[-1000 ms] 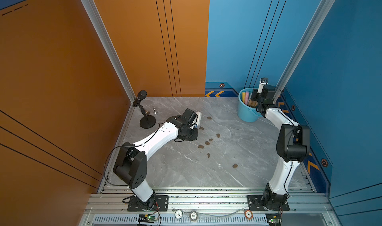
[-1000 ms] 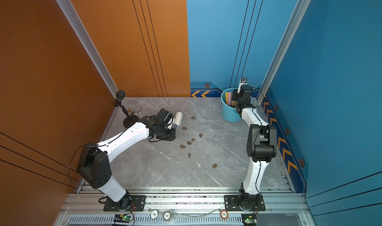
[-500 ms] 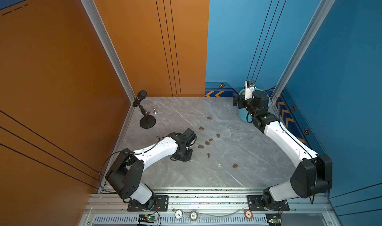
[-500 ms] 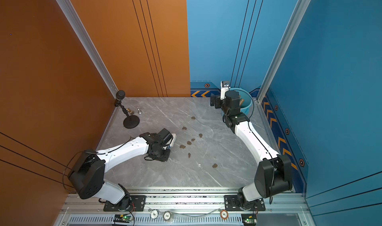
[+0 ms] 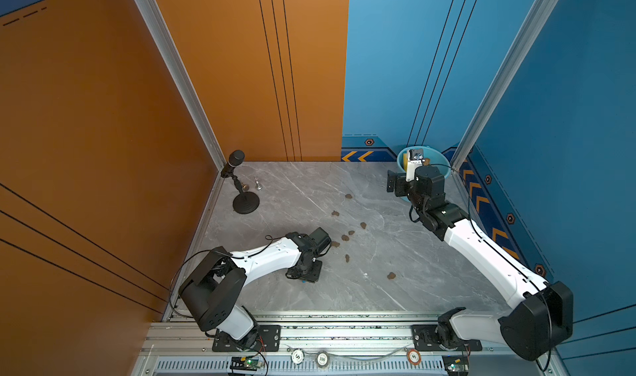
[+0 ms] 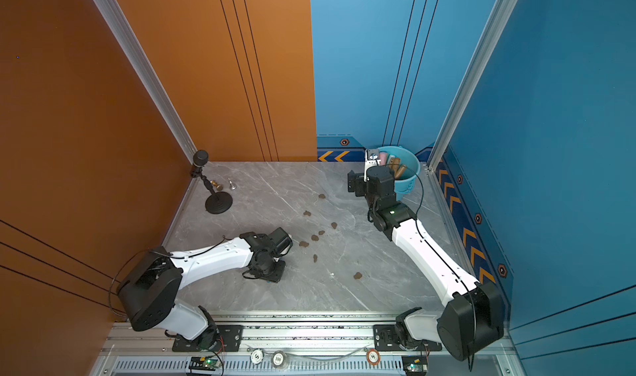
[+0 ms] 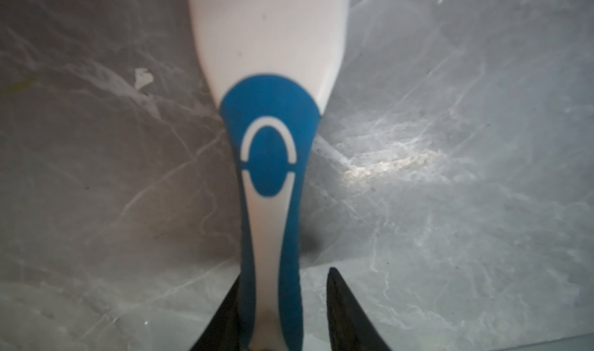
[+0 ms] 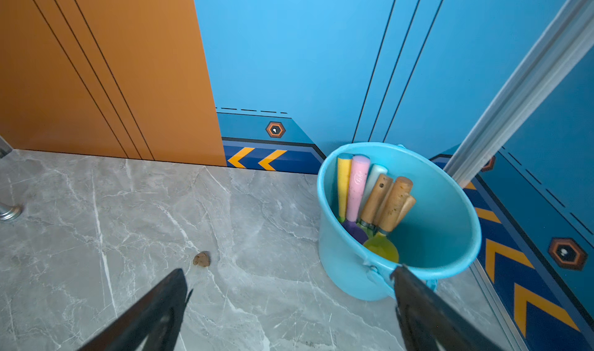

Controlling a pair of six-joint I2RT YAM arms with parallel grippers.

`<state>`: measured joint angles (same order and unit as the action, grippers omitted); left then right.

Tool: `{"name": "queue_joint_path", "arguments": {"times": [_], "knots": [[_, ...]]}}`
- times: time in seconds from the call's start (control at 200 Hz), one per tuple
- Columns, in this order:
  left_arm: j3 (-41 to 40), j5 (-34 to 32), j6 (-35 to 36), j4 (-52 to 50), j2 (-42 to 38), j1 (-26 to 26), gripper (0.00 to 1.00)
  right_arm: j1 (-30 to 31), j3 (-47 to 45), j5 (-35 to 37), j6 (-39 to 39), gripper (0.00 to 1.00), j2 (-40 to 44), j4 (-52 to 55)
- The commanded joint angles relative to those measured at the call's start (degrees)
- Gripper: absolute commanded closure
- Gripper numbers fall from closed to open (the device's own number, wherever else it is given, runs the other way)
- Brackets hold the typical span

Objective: Brush the soil off the hand trowel and place it into the bucket
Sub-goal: Place the brush at the center of the board.

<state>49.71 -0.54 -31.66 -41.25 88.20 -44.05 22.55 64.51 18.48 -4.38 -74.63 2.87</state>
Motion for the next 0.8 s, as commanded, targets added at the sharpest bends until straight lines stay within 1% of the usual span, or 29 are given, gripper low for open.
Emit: {"name": "queue_joint_path", "arguments": {"times": [0.0,0.04,0.18,0.26,0.325,0.4,0.441,0.456,0.496,0.506,0.536,0.631,0.691,0.796], "knots": [[-0.13,1.72,-1.35,0.13,-0.38,-0.85,0.55,0.73,-1.48,5.64,-3.46,0.01,3.21,1.48],[0.02,1.7,-1.55,0.12,-0.93,-1.16,0.53,0.81,-1.87,6.39,-3.8,0.01,3.76,1.44],[2.11,2.6,-0.89,-0.28,-4.83,-0.96,0.36,0.92,-2.6,9.45,-4.27,0.01,4.86,3.93],[4.36,2.27,0.13,-2.01,-7.05,0.02,0.25,0.92,-2.81,11.94,-4.97,0.0,5.4,6.21],[6.7,1.79,0.94,-4.02,-8.32,1.32,0.19,0.86,-3.2,14.18,-5.99,0.01,6.15,7.58],[8.79,2.5,2.24,-5.64,-9.05,2.59,0.15,0.76,-4.09,16.25,-7.03,0.01,7.12,8.52],[8.91,2.18,2.71,-6.39,-9.02,2.85,0.15,0.67,-4.56,16.96,-7.37,0.01,7.7,8.63],[10.68,2.06,2.83,-6.71,-8.95,2.91,0.15,0.59,-4.82,17.14,-7.37,0.01,7.93,8.56],[11.75,1.57,3.2,-7.43,-8.76,3.05,0.15,0.36,-5.36,17.59,-7.34,0.01,8.54,8.45],[11.95,1.34,3.21,-7.55,-8.75,3.13,0.11,0.28,-5.49,17.63,-7.38,0.01,8.65,8.42],[12.53,0.68,3.29,-7.69,-8.79,3.33,0.09,-0.06,-5.87,17.94,-7.34,0.0,9.09,8.44],[14.31,-2.69,4.18,-7.21,-9.63,4.73,0.09,-1.88,-7.21,18.04,-7.42,0.01,9.89,8.33],[15.18,-6.88,6.47,-5.6,-10.85,5.96,0.08,-4.04,-8.71,17.22,-7.81,0.01,9.82,8.21],[16.32,-10.62,10.11,-0.6,-13.11,10.83,0.07,-8.81,-10.41,14.91,-13.0,0.01,8.16,11.09]]}}
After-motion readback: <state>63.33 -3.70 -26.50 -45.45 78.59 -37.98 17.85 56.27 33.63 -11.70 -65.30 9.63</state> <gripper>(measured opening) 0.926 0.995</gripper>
